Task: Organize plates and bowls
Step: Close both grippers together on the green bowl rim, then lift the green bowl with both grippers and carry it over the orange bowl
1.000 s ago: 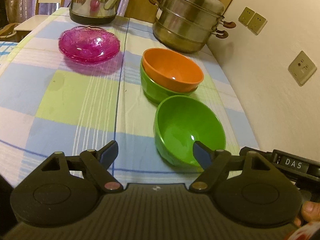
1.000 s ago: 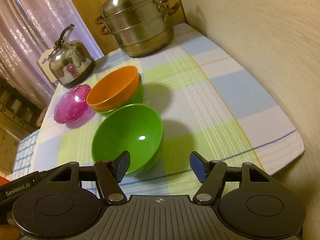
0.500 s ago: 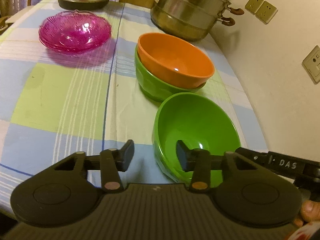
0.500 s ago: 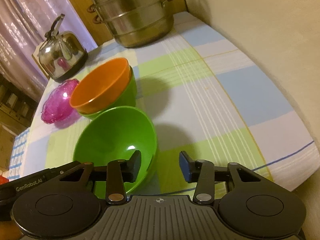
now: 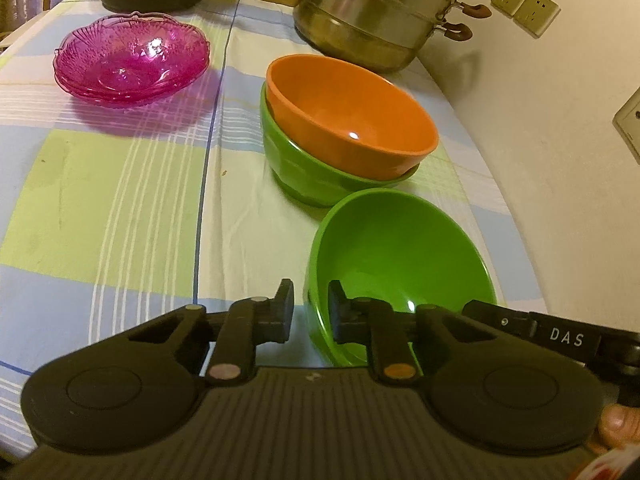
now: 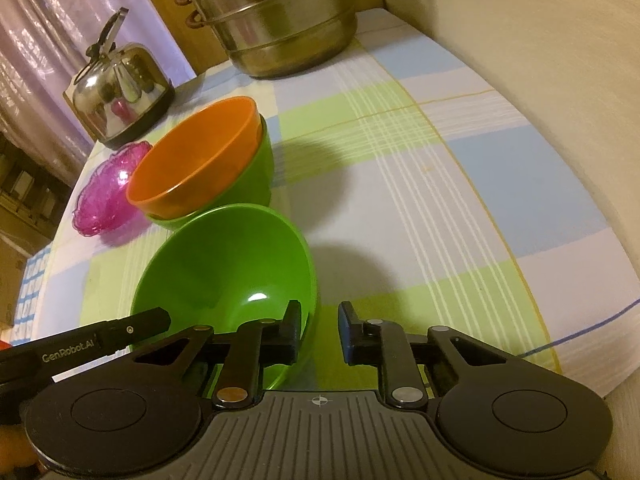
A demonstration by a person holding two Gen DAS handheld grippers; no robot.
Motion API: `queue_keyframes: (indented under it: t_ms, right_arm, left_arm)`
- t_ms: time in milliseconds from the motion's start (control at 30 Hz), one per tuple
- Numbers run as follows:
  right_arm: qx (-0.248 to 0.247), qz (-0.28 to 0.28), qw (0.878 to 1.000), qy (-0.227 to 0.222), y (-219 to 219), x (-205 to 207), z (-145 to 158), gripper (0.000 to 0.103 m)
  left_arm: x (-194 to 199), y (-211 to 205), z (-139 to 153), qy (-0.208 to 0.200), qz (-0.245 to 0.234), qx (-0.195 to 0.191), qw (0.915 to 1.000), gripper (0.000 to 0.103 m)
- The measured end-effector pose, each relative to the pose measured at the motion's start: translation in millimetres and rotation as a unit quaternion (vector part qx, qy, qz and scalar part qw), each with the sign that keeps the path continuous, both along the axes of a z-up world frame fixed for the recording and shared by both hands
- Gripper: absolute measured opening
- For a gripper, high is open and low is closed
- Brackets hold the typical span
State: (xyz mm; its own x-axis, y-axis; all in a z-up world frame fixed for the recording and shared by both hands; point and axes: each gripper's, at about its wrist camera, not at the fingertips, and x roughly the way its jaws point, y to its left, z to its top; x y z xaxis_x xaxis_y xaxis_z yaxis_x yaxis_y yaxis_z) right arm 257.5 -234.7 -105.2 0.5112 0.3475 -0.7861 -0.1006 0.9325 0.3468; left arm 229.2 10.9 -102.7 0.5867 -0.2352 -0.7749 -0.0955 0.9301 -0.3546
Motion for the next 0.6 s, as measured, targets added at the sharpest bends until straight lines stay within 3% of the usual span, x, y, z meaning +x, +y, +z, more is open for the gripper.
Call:
queue_keyframes:
  t_ms: [167,600]
  right_arm:
    - [0.002,0.007,1.0,0.003,5,3,-2,0.01]
    - [0.008,-0.005,1.0,0.012,3,-9,8,0.009]
  left_arm:
    - [2,-2,0,-0.002,-0.008,0.0,1.0,0.011]
    - [-11,-7,17,-0.006,-0.019,0.019,0.9996,0.01]
